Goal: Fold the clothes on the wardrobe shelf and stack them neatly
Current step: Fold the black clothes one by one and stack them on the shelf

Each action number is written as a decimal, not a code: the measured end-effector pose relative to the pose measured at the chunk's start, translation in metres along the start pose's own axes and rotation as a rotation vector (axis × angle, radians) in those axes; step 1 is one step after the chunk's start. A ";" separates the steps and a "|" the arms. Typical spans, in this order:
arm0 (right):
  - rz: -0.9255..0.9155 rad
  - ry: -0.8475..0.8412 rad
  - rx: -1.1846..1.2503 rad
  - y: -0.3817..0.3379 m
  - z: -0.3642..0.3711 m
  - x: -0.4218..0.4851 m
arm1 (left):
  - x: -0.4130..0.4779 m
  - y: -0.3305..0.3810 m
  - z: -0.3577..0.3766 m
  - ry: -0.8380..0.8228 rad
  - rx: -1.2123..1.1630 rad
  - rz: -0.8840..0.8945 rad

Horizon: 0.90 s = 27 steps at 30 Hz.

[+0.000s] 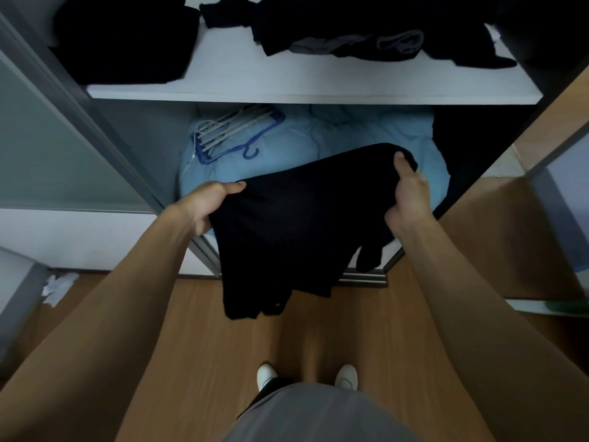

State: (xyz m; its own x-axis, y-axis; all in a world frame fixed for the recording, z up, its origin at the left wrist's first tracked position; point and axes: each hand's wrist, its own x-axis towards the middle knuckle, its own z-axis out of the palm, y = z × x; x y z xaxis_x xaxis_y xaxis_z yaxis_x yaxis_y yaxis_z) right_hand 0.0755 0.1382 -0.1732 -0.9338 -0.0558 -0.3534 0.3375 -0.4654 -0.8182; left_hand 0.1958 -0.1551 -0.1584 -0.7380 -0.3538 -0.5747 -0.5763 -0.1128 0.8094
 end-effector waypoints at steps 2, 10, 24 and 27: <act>0.030 -0.087 -0.276 0.008 0.002 0.006 | -0.007 0.007 0.013 -0.025 -0.100 -0.022; 0.266 -0.827 -1.246 0.098 -0.008 -0.046 | -0.035 0.056 0.075 -0.182 -0.241 0.171; 0.345 -0.199 -0.077 0.089 0.069 -0.068 | -0.018 0.024 0.035 0.129 0.133 0.398; 0.435 -0.104 0.161 0.081 0.077 -0.067 | -0.013 -0.025 0.014 0.108 0.210 0.258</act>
State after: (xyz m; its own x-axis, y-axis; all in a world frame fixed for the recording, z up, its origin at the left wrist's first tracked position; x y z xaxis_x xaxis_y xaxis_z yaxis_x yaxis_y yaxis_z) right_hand 0.1559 0.0360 -0.1806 -0.7194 -0.3604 -0.5938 0.6850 -0.5096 -0.5206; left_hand 0.2145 -0.1343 -0.1726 -0.8336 -0.4436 -0.3291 -0.4435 0.1823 0.8775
